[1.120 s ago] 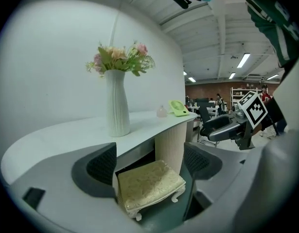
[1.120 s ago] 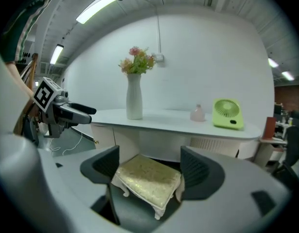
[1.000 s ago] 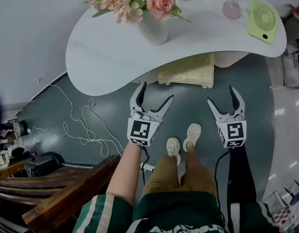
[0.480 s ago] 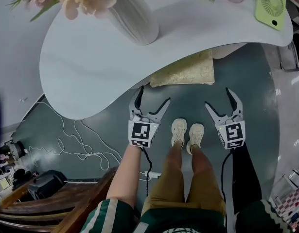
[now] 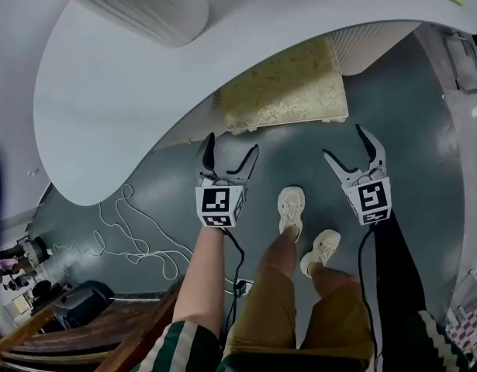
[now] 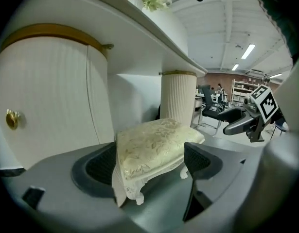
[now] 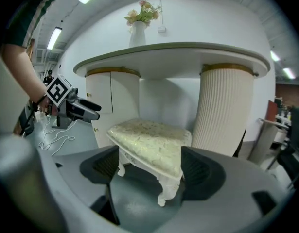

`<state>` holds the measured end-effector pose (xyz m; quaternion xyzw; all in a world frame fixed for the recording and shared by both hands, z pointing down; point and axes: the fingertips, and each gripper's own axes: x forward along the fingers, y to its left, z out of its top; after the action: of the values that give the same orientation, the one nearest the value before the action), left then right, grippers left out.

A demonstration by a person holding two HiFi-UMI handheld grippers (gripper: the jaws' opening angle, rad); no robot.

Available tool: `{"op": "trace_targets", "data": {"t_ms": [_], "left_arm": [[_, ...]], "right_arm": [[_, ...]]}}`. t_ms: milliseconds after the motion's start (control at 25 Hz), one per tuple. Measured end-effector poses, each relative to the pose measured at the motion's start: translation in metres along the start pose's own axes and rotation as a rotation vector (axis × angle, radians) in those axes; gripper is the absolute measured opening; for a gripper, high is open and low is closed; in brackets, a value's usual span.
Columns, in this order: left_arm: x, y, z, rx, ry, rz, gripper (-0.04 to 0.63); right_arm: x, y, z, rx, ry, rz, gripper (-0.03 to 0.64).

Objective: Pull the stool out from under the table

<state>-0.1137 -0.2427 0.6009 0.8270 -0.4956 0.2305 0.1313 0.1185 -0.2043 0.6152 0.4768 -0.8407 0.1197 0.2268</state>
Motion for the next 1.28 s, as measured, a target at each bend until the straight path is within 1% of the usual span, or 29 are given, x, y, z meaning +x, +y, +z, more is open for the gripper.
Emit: {"op": "trace_targets", "data": {"t_ms": [160,280,400,520,720,880,1000,1120,1280], "left_arm": [[0.017,0.003,-0.044,0.021,0.021,0.005,0.437],[0.032,0.011,-0.071,0.007,0.039,0.012,0.437],[0.049,0.018,-0.101,-0.002,0.081,0.003,0.437],[0.064,0.023,-0.123,0.011,0.117,-0.014,0.437],[0.084,0.031,-0.14,0.03,0.141,-0.039,0.437],[0.098,0.03,-0.148,0.031,0.157,-0.068,0.437],[0.106,0.029,-0.153,0.015,0.173,-0.097,0.439],[0.113,0.03,-0.156,-0.01,0.173,-0.099,0.439],[0.124,0.034,-0.158,-0.004,0.19,-0.094,0.44]], "right_arm": [[0.009,0.0,-0.036,0.003,-0.026,0.006,0.416],[0.016,-0.006,-0.061,0.033,-0.023,-0.007,0.43],[0.026,-0.015,-0.081,0.048,-0.016,-0.016,0.44],[0.04,-0.02,-0.098,0.072,-0.003,-0.018,0.443],[0.069,-0.03,-0.118,0.075,0.017,-0.018,0.46],[0.09,-0.037,-0.119,0.087,0.016,-0.012,0.46],[0.104,-0.041,-0.121,0.085,0.027,-0.006,0.46],[0.116,-0.042,-0.123,0.063,0.045,0.008,0.46],[0.127,-0.042,-0.127,0.059,0.066,0.018,0.46]]}}
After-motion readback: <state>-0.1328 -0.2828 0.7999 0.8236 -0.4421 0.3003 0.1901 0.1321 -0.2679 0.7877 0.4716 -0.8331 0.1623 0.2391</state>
